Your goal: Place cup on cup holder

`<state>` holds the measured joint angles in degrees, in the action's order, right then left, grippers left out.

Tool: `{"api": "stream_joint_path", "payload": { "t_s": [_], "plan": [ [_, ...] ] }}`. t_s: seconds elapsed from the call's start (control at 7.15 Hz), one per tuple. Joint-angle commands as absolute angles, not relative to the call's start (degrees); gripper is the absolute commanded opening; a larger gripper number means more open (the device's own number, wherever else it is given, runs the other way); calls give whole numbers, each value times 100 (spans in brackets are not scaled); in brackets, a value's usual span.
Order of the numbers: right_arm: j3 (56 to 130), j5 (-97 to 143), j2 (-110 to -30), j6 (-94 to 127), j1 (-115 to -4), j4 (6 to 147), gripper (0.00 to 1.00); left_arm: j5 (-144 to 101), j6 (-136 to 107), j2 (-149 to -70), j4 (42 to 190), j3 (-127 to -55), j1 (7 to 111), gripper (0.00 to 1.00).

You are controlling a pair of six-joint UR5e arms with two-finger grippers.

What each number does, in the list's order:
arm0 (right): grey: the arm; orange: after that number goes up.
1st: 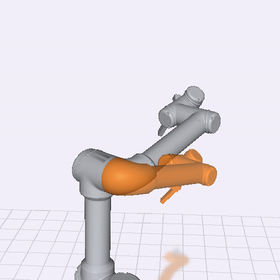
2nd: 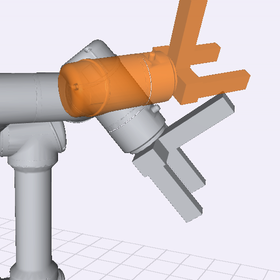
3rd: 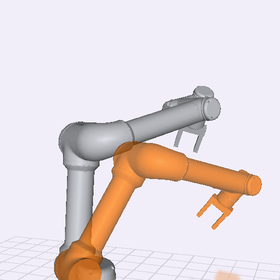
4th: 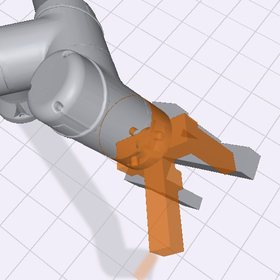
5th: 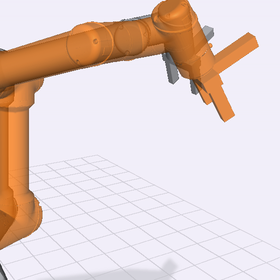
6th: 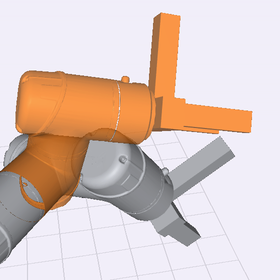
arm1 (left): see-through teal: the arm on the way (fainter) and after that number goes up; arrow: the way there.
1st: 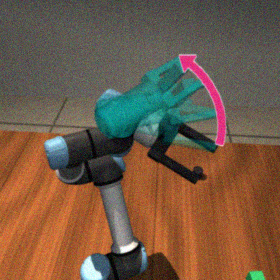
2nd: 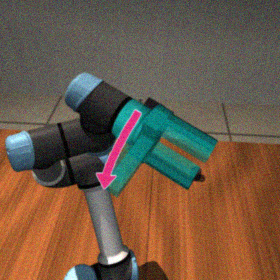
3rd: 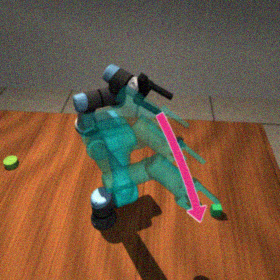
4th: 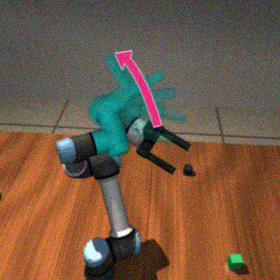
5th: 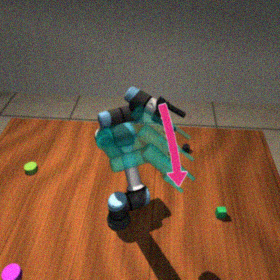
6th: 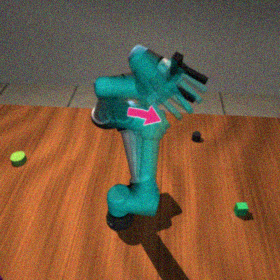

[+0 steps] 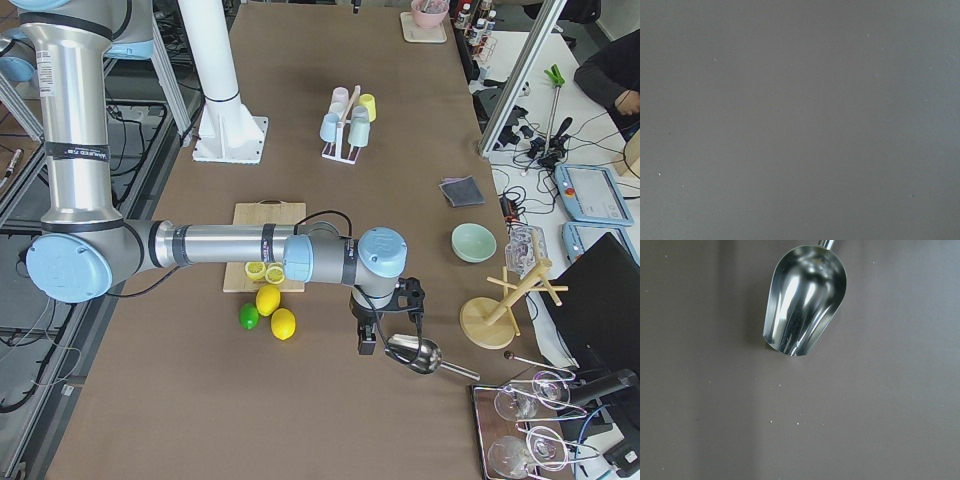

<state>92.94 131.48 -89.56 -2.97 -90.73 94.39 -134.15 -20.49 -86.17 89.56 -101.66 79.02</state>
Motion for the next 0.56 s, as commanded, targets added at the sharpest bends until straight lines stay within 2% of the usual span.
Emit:
{"api": "stream_joint_path", "payload": {
  "t_s": [0.0,0.42],
  "plan": [
    [9290,13148,-8956,-290,-9079,9439,100,-13412,-2048,-8622,8956,-10169,7901,99],
    [9290,13148,-8956,-290,-9079,9439,100,-13412,-2048,-8613,8956,-10117,7901,99]
  ]
}}
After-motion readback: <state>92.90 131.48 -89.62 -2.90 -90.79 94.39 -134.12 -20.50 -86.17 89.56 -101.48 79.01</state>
